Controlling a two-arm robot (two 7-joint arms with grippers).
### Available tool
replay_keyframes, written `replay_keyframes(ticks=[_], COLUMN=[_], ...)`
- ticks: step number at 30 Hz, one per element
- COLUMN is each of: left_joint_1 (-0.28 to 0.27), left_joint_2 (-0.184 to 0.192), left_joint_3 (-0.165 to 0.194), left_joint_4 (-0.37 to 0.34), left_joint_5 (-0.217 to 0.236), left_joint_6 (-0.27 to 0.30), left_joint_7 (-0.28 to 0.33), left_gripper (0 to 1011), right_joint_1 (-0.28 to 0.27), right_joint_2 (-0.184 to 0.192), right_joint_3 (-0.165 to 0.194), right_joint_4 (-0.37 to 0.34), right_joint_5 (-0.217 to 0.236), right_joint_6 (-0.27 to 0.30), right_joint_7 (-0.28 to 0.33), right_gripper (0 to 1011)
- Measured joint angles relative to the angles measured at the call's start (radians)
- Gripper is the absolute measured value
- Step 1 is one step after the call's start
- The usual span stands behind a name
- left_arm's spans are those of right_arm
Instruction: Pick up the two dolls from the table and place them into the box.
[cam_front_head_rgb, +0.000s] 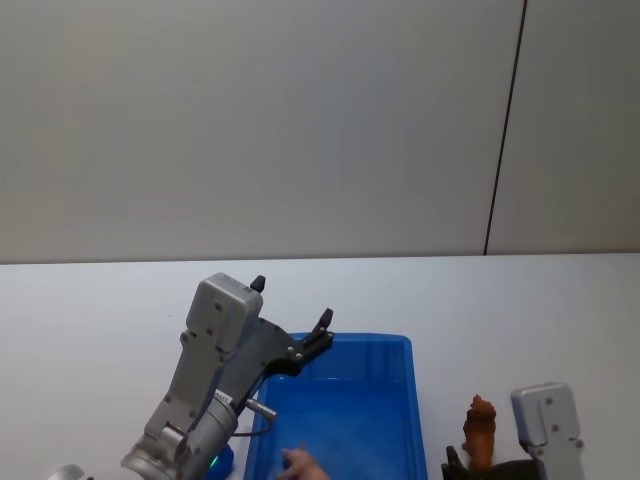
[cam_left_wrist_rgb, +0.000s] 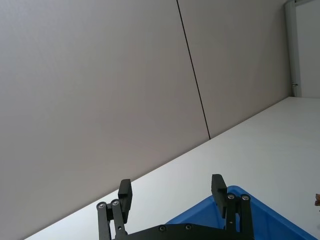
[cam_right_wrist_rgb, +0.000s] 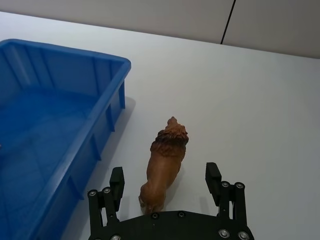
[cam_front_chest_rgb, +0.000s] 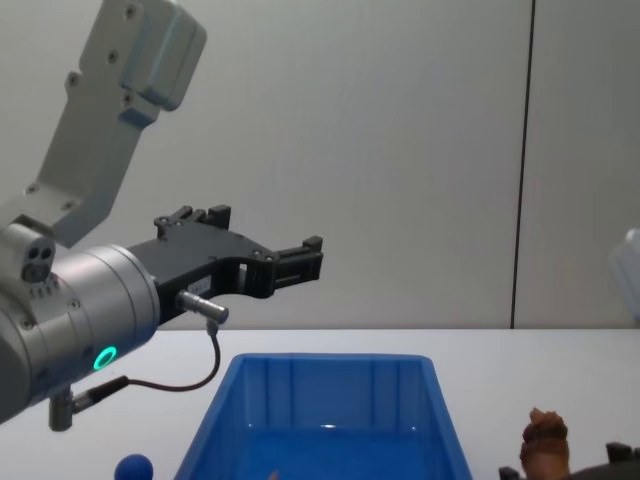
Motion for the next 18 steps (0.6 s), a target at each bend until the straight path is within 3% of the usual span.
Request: replay_keyframes(ticks=[5, 18], left_joint_1=[0.0, 0.0], left_joint_2=[0.0, 0.0], left_joint_3=[0.0, 0.0], left_joint_4=[0.0, 0.0], left_joint_5=[0.0, 0.0], left_joint_6=[0.0, 0.0], left_joint_7=[0.0, 0.0], left_gripper=[1001, 1001], right_joint_1=[0.014, 0.039], right_joint_2=[-0.012, -0.029], right_joint_3=[0.002, 0.018], right_joint_4=[0.032, 0.085], right_joint_5=[-0.002, 0.008], right_joint_6=[-0.001, -0.01], right_joint_7=[-0.001, 0.015], right_gripper=[1001, 675])
